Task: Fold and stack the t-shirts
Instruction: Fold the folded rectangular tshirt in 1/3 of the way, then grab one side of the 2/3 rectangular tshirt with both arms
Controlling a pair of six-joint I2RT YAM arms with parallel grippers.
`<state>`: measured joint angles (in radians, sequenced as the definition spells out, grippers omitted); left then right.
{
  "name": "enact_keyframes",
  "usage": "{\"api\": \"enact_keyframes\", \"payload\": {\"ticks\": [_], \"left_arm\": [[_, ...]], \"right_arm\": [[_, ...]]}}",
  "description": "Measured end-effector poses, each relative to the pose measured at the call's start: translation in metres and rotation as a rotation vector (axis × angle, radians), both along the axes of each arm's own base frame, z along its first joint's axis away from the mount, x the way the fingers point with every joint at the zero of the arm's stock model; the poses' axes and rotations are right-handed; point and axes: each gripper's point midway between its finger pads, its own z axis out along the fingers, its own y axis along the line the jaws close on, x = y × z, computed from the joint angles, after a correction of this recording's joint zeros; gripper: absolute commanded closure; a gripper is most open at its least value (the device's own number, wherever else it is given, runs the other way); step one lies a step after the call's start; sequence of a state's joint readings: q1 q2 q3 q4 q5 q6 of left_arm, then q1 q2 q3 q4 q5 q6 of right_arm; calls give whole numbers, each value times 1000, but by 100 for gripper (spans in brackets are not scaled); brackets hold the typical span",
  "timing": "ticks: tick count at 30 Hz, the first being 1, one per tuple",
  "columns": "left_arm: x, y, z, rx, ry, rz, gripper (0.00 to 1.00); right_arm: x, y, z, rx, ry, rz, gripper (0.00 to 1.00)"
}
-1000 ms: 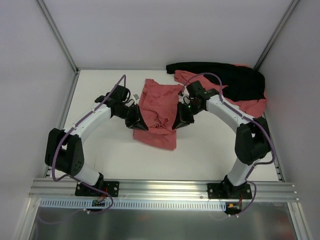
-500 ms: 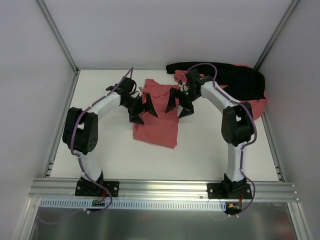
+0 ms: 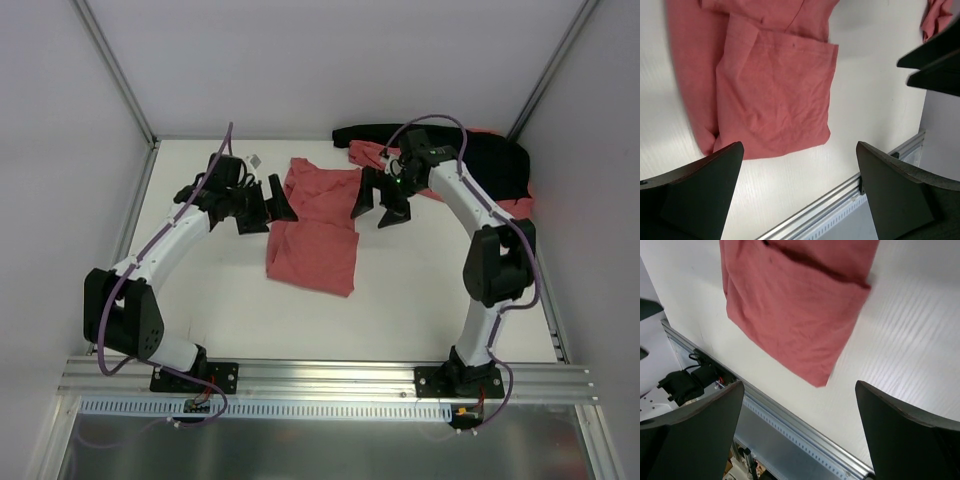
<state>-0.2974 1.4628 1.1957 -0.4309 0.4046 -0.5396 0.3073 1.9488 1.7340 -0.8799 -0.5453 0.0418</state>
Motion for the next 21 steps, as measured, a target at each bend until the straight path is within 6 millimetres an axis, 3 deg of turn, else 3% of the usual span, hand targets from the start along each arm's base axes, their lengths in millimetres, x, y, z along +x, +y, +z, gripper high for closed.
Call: {"api": "enact_keyframes", "payload": {"ticks": [6,11,16,21], "left_arm": [[-34,4,-48,48,231,-41,1],[-68,26,-93,178,428,-51,1],[-79,42,-121,286,523,-54,1],[-78,44,-134,310,538,-68,1]], "right_arm": [[-72,-12,4,8,27,-4,0],[-113,-14,-26,15,75,-15,1],[-134,-11,-62,0,150,-20,0],[-132,2,-81,5,165,-4,1]]}}
